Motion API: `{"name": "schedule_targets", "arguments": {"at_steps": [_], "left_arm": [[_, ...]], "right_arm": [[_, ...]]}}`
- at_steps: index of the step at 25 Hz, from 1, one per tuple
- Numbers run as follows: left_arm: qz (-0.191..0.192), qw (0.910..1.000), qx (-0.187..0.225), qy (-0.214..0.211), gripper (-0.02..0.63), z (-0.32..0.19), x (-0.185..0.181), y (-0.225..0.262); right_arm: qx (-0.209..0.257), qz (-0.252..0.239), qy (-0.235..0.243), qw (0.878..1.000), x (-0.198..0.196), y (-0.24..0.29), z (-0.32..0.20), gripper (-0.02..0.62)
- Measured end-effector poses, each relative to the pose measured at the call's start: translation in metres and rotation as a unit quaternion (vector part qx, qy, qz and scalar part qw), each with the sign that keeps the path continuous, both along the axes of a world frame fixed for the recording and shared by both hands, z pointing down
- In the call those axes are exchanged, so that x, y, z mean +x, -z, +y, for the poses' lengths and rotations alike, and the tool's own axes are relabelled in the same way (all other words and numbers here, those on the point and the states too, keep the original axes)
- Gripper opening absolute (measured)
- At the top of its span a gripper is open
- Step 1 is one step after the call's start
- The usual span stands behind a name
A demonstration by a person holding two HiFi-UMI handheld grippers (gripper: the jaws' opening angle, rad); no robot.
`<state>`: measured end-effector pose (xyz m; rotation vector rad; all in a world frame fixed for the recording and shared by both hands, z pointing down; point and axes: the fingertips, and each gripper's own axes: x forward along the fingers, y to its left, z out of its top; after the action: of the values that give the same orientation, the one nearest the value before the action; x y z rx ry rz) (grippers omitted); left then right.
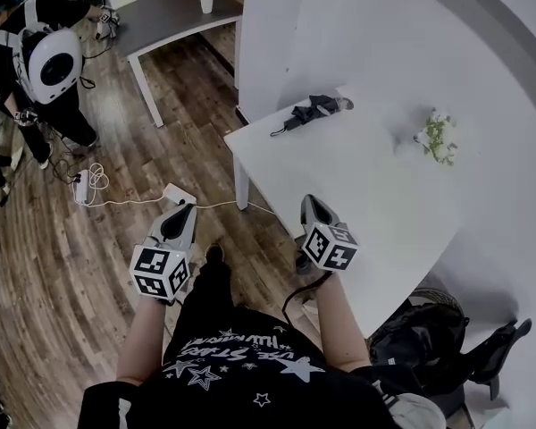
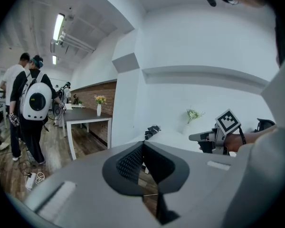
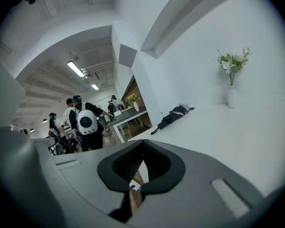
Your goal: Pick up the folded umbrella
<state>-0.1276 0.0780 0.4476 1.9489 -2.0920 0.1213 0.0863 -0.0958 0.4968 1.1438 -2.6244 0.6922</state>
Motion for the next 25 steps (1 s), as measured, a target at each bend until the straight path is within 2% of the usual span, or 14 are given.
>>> {"name": "schedule_targets", "arguments": {"at_steps": [10, 16, 21, 25], "left_arm": [[-0.001, 0.9981, -0.004, -0.062, 0.003, -0.084, -0.014, -0.013], [0.003, 0.9953, -0.002, -0.096, 0.003, -0.142, -0.035, -0.015], [0.014, 0.9913, -0.023, -0.129, 0.003, -0.191, -0.054, -0.026], [0.016, 0.986, -0.032, -0.163, 0.003, -0.234, -0.067, -0.025]], "right_arm": [[-0.01, 0.005, -0.058, 0.998, 0.004, -0.01, -0.057, 0.016], [-0.003, -0.025, -0.081, 0.996, -0.015, -0.007, -0.096, 0.017], [-0.038, -0.018, -0.133, 0.99, -0.027, -0.021, -0.134, 0.017], [-0.09, -0.02, -0.175, 0.98, -0.036, -0.031, -0.164, 0.018]]}}
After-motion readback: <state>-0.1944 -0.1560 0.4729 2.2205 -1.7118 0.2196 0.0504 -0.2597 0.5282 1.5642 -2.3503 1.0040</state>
